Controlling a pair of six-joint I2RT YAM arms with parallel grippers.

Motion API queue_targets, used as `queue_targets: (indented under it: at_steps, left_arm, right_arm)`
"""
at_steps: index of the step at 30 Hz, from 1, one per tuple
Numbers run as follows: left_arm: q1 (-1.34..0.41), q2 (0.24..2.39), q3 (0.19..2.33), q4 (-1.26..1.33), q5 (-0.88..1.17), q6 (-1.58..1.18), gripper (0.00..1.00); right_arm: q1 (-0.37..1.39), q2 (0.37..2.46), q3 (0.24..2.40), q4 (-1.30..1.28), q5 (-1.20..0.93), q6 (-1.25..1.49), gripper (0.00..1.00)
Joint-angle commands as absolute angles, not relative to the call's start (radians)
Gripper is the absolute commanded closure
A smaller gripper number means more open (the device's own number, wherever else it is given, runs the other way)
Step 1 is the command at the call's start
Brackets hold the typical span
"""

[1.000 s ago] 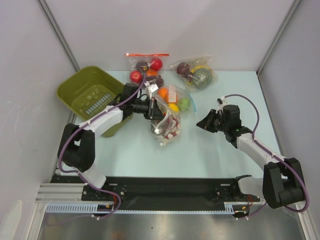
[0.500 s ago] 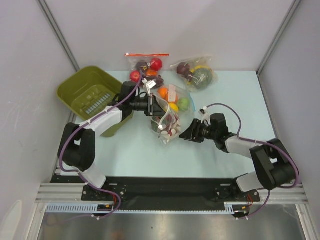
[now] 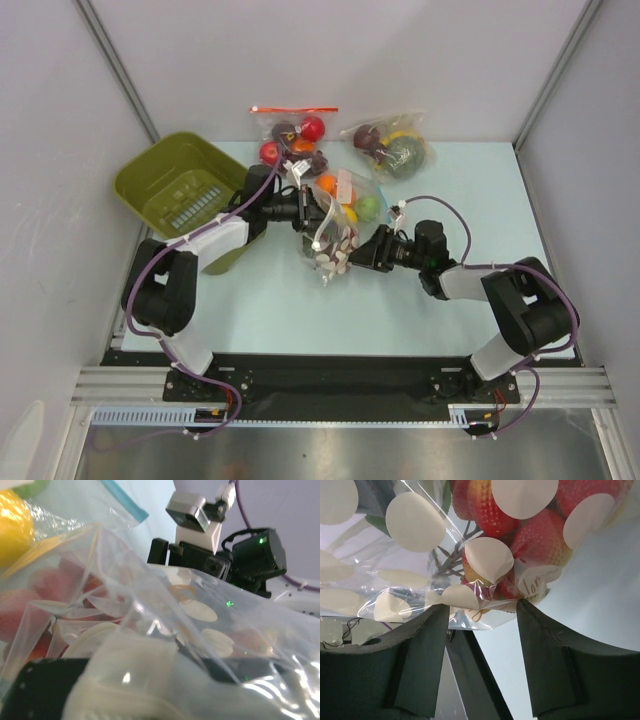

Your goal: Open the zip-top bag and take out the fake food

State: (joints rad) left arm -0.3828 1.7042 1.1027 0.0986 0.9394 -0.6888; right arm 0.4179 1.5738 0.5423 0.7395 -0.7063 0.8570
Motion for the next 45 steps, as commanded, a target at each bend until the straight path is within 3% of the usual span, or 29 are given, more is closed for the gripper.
queue_targets:
  at_steps: [1,10,16,21,36,39,42,45]
  left_arm:
    - [-0.38,1.68,1.12,0.27,0.888,-0.837,1.0]
    - [-0.376,1.655,1.103,0.537,0.773,-1.04,1.0]
    - [-0.38,1.695,1.117,0.649,0.767,-1.124,1.0]
    - [-0.385,1.684,1.089,0.693,0.764,-1.14,1.0]
    - [-0.411,1.677,1.089,0.681,0.736,-1.081,1.0]
    - [-0.419,1.678,1.088,0.689,0.753,-1.084,1.0]
    - [-0.428,1.678,1.088,0.689,0.768,-1.088,1.0]
    - [-0.43,1.678,1.089,0.68,0.788,-1.088,1.0]
  right_arm:
    - [0.42,1.586,0.587,0.824,-0.732,0.868,0.38]
    - [0.397,1.534,0.592,0.704,-0.69,0.859,0.37]
    - [0.382,1.549,0.58,0.837,-0.696,0.971,0.37]
    - [0.403,1.634,0.594,1.077,-0.703,1.138,0.37]
    - [0.4,1.608,0.647,0.937,-0.678,1.172,0.39]
    - [0.399,1.605,0.647,0.916,-0.646,1.183,0.44]
    - [0.394,1.598,0.646,0.901,-0.624,1.18,0.62]
    - [0.387,1.589,0.643,0.891,-0.617,1.184,0.88]
